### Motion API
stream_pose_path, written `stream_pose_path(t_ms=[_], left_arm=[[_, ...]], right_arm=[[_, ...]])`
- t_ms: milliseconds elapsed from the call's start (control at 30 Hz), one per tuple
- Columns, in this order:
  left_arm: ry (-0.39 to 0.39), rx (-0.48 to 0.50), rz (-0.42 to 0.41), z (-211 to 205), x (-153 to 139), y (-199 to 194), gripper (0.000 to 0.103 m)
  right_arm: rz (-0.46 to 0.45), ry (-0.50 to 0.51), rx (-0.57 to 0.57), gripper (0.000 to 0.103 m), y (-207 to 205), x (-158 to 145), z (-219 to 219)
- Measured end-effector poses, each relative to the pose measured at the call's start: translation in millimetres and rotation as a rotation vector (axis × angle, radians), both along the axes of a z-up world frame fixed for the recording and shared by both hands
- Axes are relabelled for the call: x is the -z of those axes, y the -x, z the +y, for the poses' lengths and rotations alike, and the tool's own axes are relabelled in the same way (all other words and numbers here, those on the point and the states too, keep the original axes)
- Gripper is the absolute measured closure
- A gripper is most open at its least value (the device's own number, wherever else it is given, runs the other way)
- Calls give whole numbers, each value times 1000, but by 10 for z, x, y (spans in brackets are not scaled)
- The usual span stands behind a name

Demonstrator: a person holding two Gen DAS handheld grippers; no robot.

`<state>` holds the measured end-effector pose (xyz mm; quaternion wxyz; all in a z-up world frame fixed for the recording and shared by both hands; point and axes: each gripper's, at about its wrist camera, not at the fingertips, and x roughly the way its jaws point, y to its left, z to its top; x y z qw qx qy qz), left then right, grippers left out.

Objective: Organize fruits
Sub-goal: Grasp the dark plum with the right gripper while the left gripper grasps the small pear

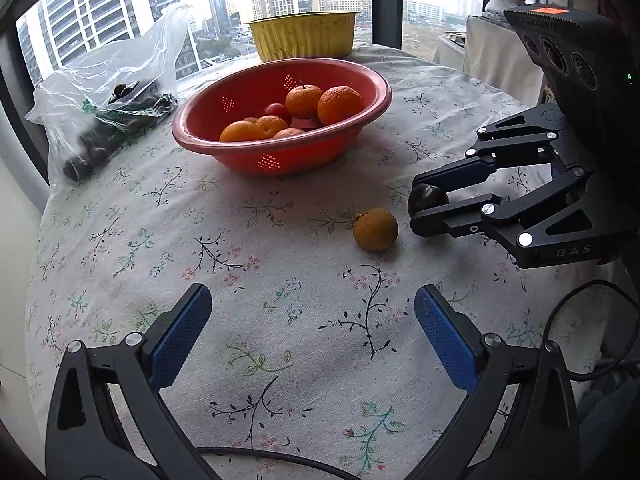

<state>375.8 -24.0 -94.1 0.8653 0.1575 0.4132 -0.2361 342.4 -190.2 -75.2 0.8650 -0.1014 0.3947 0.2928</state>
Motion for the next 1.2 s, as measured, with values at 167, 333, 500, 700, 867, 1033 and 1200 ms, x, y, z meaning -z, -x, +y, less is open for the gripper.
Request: stream_pose_path(t_ms=[167,333,500,700,867,1033,1200], left_arm=[[-2,12,3,-145,20,-123,0],[-5,33,4,-277,34,-205,2],[-3,47,9,-378,51,-260,29],[-9,68,17,-471,84,-265,54],[-15,89,22,-547,100,-256,71],[-13,98,21,-561,117,-249,77],[-1,99,19,-544,116,-231,77]], right_arm=[[-2,-10,33,73,55,-20,-70],[-4,-29,62,72,102,-38,-169],[-5,-35,89,72,119,-38,-249],[-11,-43,95,73,120,-48,-279],[-12,-50,101,73,100,-43,-287],[-15,-51,102,72,118,-49,-302],[-21,-56,105,73,125,-70,-309]])
